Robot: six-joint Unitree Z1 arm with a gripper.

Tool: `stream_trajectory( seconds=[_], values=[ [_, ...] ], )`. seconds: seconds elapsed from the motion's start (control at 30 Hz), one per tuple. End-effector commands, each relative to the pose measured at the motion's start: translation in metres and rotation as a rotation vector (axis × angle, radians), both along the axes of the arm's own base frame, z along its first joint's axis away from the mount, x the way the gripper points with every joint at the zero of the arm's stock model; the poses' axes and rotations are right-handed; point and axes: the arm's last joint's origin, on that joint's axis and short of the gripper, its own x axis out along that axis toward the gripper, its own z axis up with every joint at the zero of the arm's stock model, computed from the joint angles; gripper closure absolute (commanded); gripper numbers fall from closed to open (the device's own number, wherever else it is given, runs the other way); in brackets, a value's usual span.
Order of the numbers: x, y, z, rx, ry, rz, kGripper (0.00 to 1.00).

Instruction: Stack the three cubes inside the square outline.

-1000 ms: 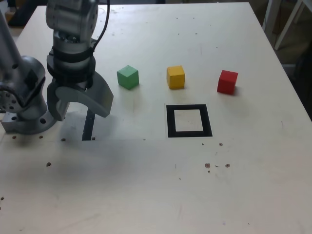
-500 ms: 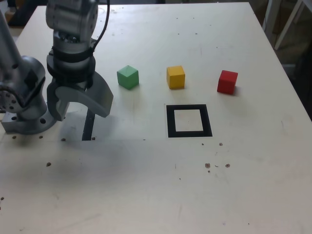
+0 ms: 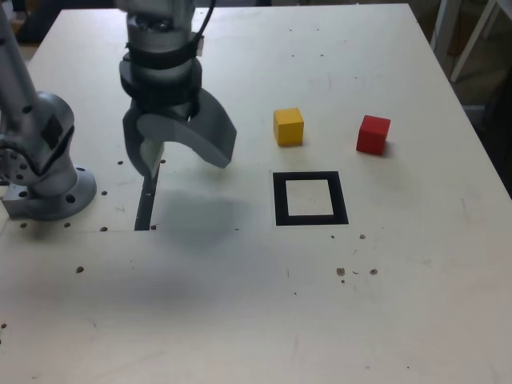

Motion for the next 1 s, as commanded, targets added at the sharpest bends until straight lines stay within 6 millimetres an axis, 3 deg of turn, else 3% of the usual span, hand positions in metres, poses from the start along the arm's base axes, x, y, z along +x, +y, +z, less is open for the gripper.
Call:
stream_trajectory(
  seconds=[0.0, 0.4, 0.97],
  values=[
    [0.011, 0.002, 0.005, 0.002, -0.002, -0.005, 0.00],
    [0.096, 0.031, 0.029, 0.020, -0.011, -0.072, 0.00],
    [0.176, 0.069, 0.034, 0.026, -0.043, -0.134, 0.00]
  ],
)
